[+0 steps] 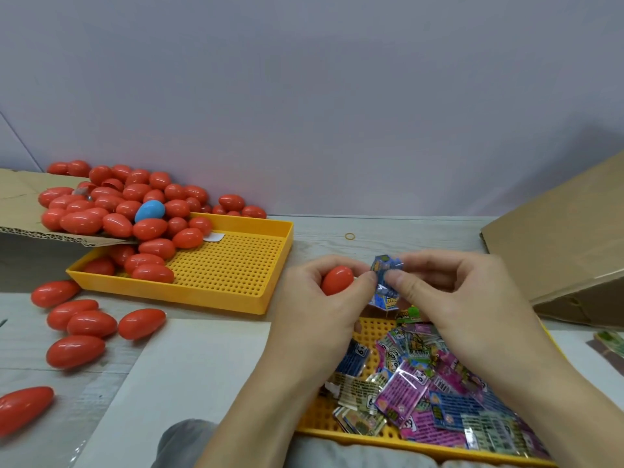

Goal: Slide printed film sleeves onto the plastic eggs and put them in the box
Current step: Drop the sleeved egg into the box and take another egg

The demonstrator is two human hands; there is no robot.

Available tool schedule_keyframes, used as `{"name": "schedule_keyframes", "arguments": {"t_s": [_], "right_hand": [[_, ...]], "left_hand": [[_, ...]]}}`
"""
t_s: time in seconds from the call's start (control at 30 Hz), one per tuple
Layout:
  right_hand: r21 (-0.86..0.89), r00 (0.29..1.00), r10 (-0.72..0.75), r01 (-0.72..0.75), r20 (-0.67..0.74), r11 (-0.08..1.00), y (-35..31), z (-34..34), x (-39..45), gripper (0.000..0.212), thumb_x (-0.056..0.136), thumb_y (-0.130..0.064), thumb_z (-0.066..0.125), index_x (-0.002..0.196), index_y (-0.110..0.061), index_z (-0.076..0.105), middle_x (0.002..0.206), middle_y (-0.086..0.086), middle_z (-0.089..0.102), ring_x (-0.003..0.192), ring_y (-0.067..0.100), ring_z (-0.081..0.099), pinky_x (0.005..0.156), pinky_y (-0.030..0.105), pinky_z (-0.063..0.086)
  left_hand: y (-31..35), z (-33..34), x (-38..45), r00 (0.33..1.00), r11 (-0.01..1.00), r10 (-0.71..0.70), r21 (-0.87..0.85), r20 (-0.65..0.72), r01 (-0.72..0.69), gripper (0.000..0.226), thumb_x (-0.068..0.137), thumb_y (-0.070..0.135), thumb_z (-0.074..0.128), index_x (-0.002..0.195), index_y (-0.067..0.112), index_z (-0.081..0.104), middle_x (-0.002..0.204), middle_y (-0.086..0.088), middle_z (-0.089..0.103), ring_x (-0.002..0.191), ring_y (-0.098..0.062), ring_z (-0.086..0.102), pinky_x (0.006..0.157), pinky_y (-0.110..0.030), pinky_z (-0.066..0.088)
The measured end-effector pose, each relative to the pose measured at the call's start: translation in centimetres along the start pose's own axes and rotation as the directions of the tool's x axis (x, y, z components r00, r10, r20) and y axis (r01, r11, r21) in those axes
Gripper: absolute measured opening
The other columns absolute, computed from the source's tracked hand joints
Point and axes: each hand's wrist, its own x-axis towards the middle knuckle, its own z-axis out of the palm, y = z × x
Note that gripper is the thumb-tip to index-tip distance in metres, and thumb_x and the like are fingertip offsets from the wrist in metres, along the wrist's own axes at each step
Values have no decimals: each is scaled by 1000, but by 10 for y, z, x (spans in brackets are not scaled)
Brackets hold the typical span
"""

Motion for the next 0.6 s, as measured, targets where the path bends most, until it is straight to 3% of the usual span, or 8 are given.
{"name": "schedule_keyframes", "arguments": {"t_s": [0.13, 0.23, 0.5, 0.6], "right_hand": [[17, 999, -11, 12, -52, 1000, 1, 0, 0, 5, 76, -24, 80, 77, -24, 75, 70, -10, 75, 66, 2, 71, 58, 10, 50], [20, 997, -49, 51, -60, 999, 0, -1, 1, 6, 74, -24, 81, 72, -25, 76, 72, -11, 75, 69, 1, 70, 61, 9, 50], [143, 995, -60, 48, 80, 989, -4, 1, -2, 18, 64, -38, 74, 81, -31, 76, 77, -5, 75, 73, 4, 70, 64, 11, 50], [207, 993, -60, 38, 98, 977, -3, 1, -1, 20, 62, -36, 75, 81, -30, 77, 78, -4, 75, 73, 5, 70, 63, 11, 50]], "left_hand": [[1, 0, 0, 1000, 1000, 16, 12, -23, -16, 13, 84, 14, 74, 72, 16, 71, 49, 12, 52, 47, -4, 51, 50, -19, 46], [2, -1, 1, 997, 999, 42, 2, -64, -42, 12, 85, 14, 72, 72, 14, 69, 48, 10, 50, 45, -7, 50, 51, -24, 48], [0, -2, 3, 996, 997, 16, -77, -90, -23, 24, 87, 8, 68, 70, 25, 71, 58, 10, 53, 51, -7, 48, 52, -23, 45], [1, -2, 4, 998, 987, -22, -159, -61, 12, 13, 79, 16, 70, 69, 25, 70, 59, 5, 51, 50, -11, 45, 51, -25, 43]]}}
